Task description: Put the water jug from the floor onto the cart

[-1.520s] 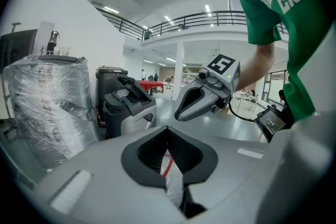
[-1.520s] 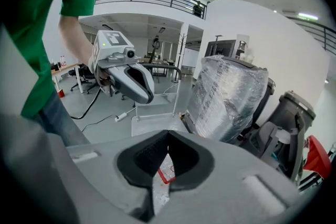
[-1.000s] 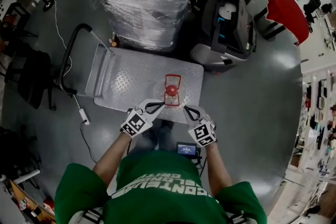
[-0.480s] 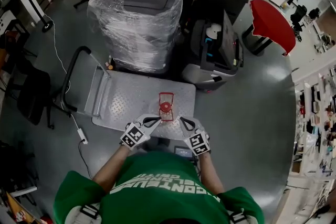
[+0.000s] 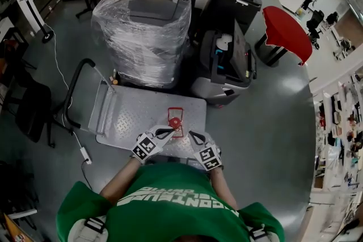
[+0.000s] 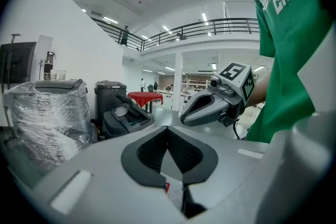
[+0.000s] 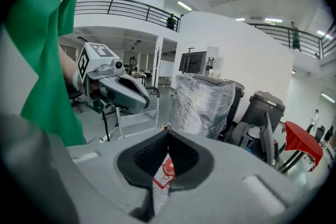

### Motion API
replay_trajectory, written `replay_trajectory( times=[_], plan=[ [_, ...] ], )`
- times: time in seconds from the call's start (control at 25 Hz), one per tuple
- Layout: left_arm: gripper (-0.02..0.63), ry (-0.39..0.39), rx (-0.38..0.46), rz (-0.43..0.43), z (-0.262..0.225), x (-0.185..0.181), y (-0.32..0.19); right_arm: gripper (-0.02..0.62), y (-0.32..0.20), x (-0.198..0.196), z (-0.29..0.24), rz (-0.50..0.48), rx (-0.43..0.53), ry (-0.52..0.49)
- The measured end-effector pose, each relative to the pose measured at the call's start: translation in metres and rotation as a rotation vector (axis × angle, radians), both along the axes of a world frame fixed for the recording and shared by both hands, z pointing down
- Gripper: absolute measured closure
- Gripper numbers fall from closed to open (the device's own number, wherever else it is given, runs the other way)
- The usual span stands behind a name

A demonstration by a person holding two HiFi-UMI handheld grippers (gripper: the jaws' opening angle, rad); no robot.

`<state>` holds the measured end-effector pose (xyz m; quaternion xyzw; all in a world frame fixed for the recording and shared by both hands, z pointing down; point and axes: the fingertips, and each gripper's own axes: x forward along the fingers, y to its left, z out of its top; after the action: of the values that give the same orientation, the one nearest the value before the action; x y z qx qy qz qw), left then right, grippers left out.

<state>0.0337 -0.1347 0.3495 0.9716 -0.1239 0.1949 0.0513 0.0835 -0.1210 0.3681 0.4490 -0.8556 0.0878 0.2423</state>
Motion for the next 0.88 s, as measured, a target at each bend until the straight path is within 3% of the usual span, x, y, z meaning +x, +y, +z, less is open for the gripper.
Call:
replay_trajectory(
  times=[0.88],
  plan=[
    [0.597, 0.002, -0.085, -0.052, 0.010, -0.014, -0.003, 0.601, -0.002, -0.006, 0.022, -0.026, -0.055, 0.047]
  ],
)
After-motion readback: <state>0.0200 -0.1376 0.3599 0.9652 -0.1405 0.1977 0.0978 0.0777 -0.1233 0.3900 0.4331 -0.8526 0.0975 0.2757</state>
